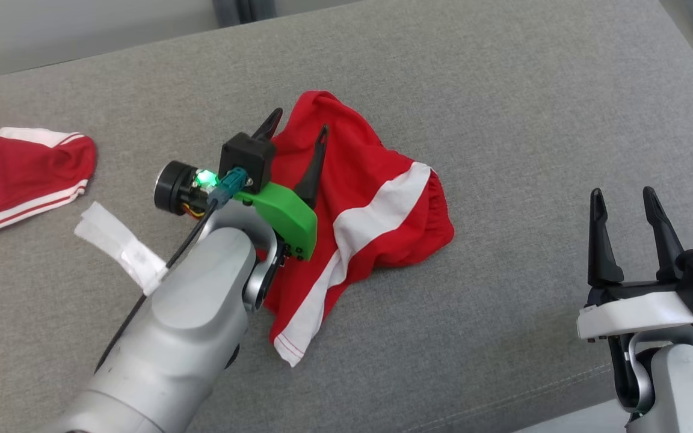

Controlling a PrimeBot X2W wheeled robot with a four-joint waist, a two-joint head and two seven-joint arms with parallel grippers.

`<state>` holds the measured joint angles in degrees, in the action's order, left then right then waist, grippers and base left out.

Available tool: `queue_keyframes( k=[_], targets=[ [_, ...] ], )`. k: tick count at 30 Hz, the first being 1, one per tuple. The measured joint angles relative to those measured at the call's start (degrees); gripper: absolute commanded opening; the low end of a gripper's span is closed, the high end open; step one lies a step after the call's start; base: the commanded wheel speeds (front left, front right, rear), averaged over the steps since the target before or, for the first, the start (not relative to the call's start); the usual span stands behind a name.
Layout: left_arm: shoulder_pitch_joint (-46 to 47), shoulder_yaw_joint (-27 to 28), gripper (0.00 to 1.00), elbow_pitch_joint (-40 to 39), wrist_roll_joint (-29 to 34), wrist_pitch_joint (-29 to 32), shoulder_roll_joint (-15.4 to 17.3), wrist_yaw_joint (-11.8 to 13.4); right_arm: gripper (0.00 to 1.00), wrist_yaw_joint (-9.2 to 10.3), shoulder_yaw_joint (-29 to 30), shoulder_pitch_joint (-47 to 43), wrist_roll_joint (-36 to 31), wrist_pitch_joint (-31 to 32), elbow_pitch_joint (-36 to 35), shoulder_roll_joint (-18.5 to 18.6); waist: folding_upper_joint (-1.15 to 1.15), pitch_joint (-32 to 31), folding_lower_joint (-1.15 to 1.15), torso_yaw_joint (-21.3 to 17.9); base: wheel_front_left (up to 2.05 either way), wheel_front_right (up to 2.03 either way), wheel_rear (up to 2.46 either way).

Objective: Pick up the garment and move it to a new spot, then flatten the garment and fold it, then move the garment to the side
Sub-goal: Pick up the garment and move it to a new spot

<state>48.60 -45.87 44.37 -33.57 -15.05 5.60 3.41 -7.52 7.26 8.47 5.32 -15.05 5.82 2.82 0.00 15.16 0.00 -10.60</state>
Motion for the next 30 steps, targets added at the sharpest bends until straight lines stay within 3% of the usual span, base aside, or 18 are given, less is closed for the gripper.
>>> queue_keyframes(
  k=[8, 14, 23, 30],
  targets=[
    [-18.58, 10.14, 1.0, -14.6, 4.63, -0.09, 3.24, 2.71, 1.0, 0.0, 0.11, -2.55, -1.52, 0.0, 0.53, -0.01, 0.0, -6.25, 0.0, 3.59, 0.0, 0.0, 0.0],
    [-31.66, 18.08, 1.0, -21.51, 5.99, -0.09, 3.7, 3.78, 1.0, 0.0, -0.18, -3.61, -1.74, 0.0, 0.65, 0.0, 0.0, -9.89, 0.0, 5.8, 0.0, 0.0, 0.0],
    [-44.36, 27.66, 1.0, -29.59, 10.42, -0.1, 1.82, 3.91, 1.0, 0.0, -1.41, -5.32, -1.38, 0.0, 0.58, 0.0, 0.0, -13.44, 0.0, 8.37, 0.0, 0.0, 0.0],
    [-49.2, 32.97, 1.0, -31.9, 12.47, -0.09, -0.13, 2.52, 1.0, 0.0, -3.92, -7.0, 0.2, 0.0, 1.62, 0.01, 0.0, -14.46, 0.0, 9.03, 0.0, 0.0, 0.0]
  ],
)
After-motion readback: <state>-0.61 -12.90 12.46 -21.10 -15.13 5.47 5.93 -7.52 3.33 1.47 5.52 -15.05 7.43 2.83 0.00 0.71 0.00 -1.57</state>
